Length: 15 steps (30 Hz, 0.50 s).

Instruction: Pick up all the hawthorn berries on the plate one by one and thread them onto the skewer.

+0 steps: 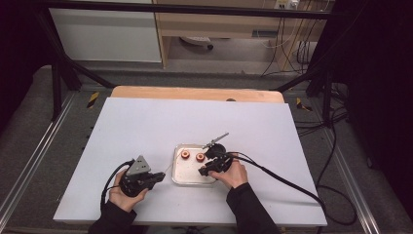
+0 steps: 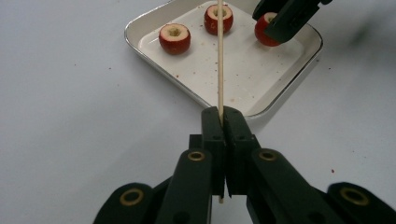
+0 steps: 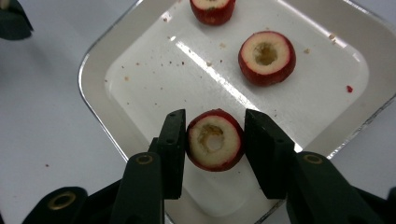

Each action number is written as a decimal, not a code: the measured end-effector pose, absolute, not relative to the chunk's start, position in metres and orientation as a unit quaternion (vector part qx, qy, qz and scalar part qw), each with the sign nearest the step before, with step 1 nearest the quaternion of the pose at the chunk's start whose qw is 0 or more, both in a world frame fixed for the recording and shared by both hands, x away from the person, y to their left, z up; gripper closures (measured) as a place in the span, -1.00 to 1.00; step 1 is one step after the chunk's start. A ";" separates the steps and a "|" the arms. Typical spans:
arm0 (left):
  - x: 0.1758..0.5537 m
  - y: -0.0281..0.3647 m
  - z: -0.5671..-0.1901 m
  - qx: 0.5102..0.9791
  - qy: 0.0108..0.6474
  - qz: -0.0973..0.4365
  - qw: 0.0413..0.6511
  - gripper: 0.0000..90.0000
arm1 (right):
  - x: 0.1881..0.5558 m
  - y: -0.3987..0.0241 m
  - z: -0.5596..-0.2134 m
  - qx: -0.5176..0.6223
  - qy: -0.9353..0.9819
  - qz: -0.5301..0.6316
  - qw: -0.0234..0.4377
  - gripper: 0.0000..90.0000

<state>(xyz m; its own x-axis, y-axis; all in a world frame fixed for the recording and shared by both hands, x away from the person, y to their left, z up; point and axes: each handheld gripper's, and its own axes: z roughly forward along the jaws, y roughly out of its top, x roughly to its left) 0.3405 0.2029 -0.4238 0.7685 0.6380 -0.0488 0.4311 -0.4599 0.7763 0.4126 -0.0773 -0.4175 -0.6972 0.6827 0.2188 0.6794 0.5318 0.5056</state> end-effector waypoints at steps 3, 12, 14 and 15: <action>0.339 0.203 -0.423 0.842 0.317 0.128 0.416 0.96 | 0.411 -0.082 -0.408 0.394 0.865 0.311 0.005 0.34; 0.336 0.201 -0.422 0.834 0.327 0.133 0.424 0.96 | 0.405 -0.099 -0.388 0.417 0.815 0.402 0.015 0.35; 0.335 0.200 -0.422 0.831 0.330 0.134 0.427 0.96 | 0.404 -0.105 -0.387 0.424 0.798 0.428 0.015 0.34; 0.335 0.199 -0.422 0.831 0.331 0.135 0.427 0.96 | 0.404 -0.107 -0.387 0.426 0.792 0.437 0.014 0.34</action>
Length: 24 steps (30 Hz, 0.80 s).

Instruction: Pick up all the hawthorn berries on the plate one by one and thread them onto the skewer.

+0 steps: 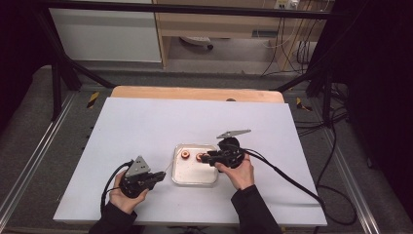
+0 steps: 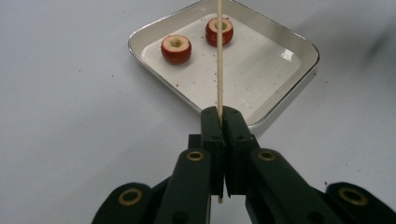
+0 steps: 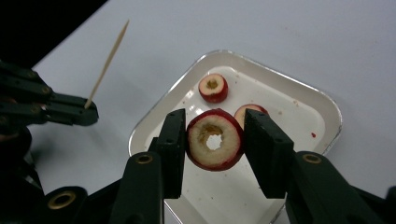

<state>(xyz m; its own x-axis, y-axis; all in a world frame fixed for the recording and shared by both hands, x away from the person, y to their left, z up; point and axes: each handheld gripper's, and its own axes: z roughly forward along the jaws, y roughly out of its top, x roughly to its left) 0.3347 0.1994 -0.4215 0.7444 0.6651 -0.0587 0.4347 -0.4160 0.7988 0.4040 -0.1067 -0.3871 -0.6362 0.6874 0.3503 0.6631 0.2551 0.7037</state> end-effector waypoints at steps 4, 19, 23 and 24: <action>0.333 0.196 -0.421 0.825 0.340 0.140 0.429 0.96 | 0.402 -0.115 -0.388 0.437 0.761 0.478 0.015 0.35; 0.324 0.180 -0.422 0.806 0.371 0.135 0.441 0.96 | 0.399 -0.118 -0.396 0.461 0.661 0.591 0.021 0.35; 0.322 0.174 -0.423 0.802 0.377 0.129 0.444 0.96 | 0.398 -0.115 -0.397 0.463 0.641 0.611 0.028 0.35; 0.321 0.172 -0.423 0.801 0.378 0.129 0.446 0.96 | 0.399 -0.115 -0.397 0.463 0.637 0.616 0.030 0.35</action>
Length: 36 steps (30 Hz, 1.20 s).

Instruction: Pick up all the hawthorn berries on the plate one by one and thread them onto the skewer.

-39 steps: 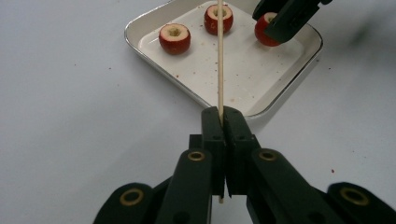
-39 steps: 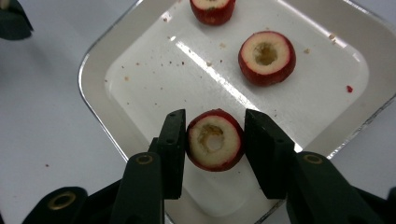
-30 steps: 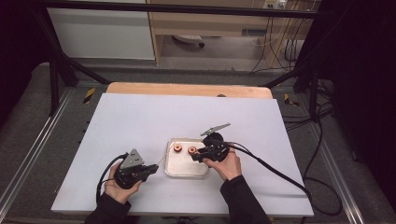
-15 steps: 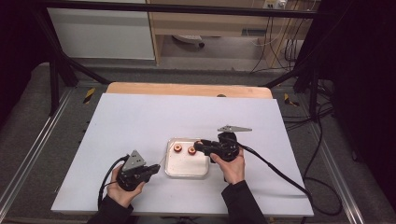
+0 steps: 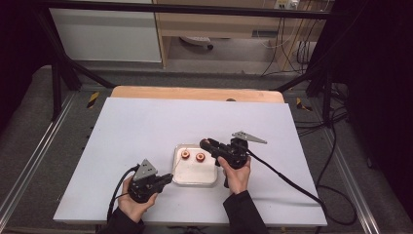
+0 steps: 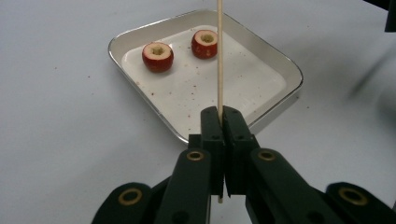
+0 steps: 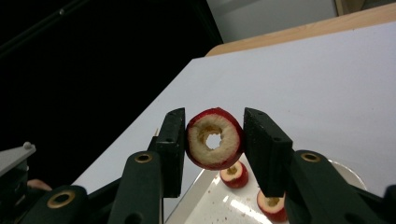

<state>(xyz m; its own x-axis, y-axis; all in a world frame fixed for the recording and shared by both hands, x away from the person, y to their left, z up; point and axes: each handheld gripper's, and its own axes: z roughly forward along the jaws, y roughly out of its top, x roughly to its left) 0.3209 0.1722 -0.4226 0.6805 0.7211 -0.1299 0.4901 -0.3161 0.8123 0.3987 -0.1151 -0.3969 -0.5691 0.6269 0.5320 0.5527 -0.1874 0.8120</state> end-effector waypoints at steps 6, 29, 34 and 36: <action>0.319 0.162 -0.420 0.792 0.385 0.119 0.459 0.96 | 0.400 -0.114 -0.397 0.463 0.611 0.641 0.044 0.35; 0.321 0.126 -0.412 0.776 0.395 0.092 0.483 0.96 | 0.395 -0.123 -0.389 0.446 0.537 0.712 0.078 0.35; 0.323 0.122 -0.411 0.774 0.397 0.094 0.484 0.96 | 0.395 -0.122 -0.391 0.448 0.533 0.714 0.075 0.35; 0.324 0.122 -0.410 0.773 0.397 0.096 0.485 0.96 | 0.395 -0.122 -0.391 0.448 0.533 0.714 0.076 0.35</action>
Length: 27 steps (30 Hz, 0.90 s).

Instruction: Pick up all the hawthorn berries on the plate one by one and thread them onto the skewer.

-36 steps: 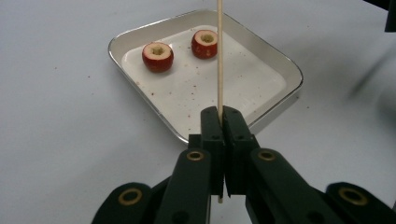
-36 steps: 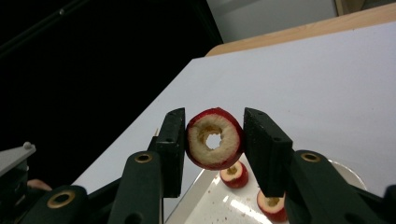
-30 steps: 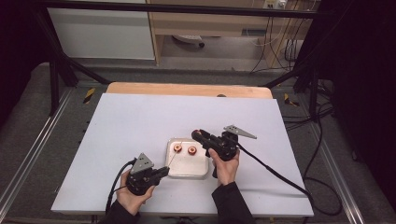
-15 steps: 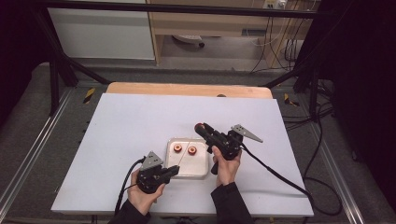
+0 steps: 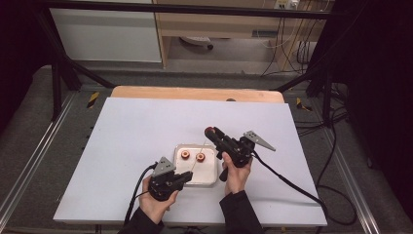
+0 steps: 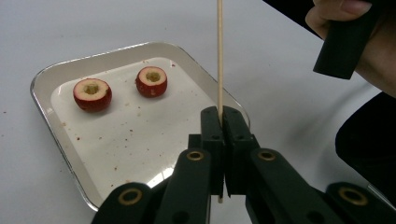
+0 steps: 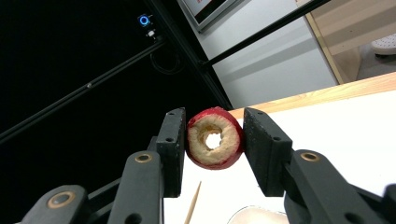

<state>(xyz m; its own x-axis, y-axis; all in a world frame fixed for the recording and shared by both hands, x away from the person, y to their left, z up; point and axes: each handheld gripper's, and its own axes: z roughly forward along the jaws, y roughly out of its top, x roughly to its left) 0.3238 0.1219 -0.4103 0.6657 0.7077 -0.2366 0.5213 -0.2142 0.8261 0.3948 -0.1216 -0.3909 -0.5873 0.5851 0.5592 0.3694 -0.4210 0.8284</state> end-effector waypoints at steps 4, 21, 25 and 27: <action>0.325 0.120 -0.410 0.771 0.398 0.095 0.488 0.96 | 0.395 -0.121 -0.391 0.450 0.532 0.714 0.073 0.35; 0.327 0.119 -0.410 0.764 0.405 0.092 0.494 0.96 | 0.394 -0.119 -0.393 0.451 0.522 0.721 0.066 0.35; 0.327 0.116 -0.411 0.765 0.403 0.092 0.493 0.96 | 0.394 -0.119 -0.394 0.451 0.520 0.722 0.066 0.35; 0.326 0.115 -0.411 0.765 0.403 0.093 0.494 0.96 | 0.394 -0.118 -0.394 0.452 0.519 0.722 0.066 0.35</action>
